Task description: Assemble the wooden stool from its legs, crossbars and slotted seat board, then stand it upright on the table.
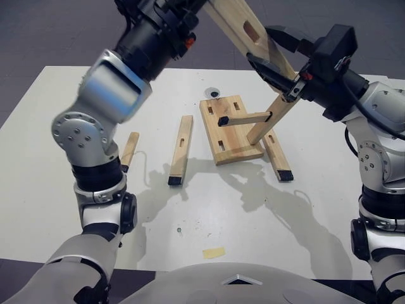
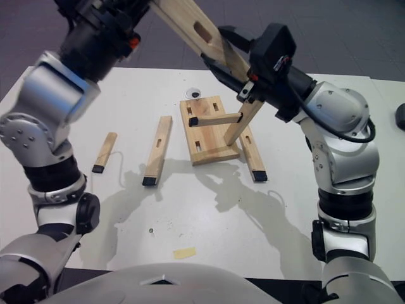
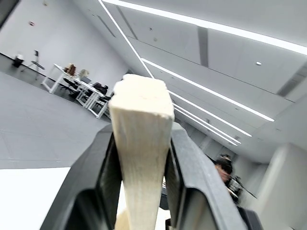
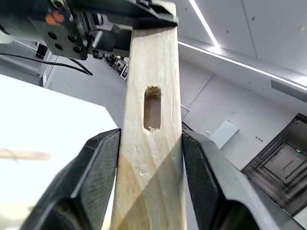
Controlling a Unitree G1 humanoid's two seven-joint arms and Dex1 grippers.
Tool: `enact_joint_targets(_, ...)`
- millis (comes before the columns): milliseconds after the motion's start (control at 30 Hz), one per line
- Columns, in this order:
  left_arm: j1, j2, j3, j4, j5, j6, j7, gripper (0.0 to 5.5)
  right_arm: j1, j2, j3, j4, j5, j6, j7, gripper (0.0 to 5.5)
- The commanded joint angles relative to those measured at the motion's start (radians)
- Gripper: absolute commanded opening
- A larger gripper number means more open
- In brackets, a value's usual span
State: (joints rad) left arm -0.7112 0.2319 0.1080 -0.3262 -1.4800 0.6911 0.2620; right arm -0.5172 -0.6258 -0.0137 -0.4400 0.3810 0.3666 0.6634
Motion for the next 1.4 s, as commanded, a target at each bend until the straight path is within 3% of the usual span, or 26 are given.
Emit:
enact_joint_targets(33,0.04,-0.032,-0.034,-0.014,0.074,-0.007,-0.002,1.05,-0.021,-0.01,0.021,0.027,-0.055,-0.041,0.011,2.87)
enact_joint_targets(233,0.052,-0.038,-0.026,-0.005,0.193,-0.036,-0.013,1.05,-0.037,0.007,0.011,0.066,-0.092,-0.079,0.001,3.79)
enact_joint_targets(333,0.06,-0.009,0.0,-0.057,0.389,-0.138,-0.028,1.05,-0.136,0.027,-0.195,0.212,-0.003,-0.02,-0.132,4.3)
enact_joint_targets(433,0.078,-0.019,0.063,-0.134,0.506,-0.263,-0.062,1.05,-0.235,-0.005,-0.406,0.54,-0.017,0.069,-0.396,4.86)
enact_joint_targets(533,0.124,0.017,0.122,-0.173,0.556,-0.286,-0.065,1.05,-0.08,-0.105,-0.22,0.625,-0.2,0.064,-0.317,5.39)
enact_joint_targets(633,0.249,0.087,0.115,-0.235,0.643,-0.231,-0.07,1.05,0.148,-0.197,-0.056,0.536,-0.295,-0.023,-0.129,5.4)
enact_joint_targets(833,0.436,0.046,0.082,-0.332,0.71,-0.19,-0.03,1.05,0.276,-0.245,-0.011,0.44,-0.274,-0.027,0.081,5.4)
enact_joint_targets(1000,0.467,-0.003,0.04,-0.36,0.744,-0.185,-0.014,1.05,0.319,-0.241,-0.007,0.372,-0.21,0.004,0.197,5.4)
enact_joint_targets(1400,0.464,-0.07,-0.071,-0.364,0.794,-0.131,-0.029,1.05,0.212,-0.08,0.146,0.521,-0.383,-0.065,0.064,5.4)
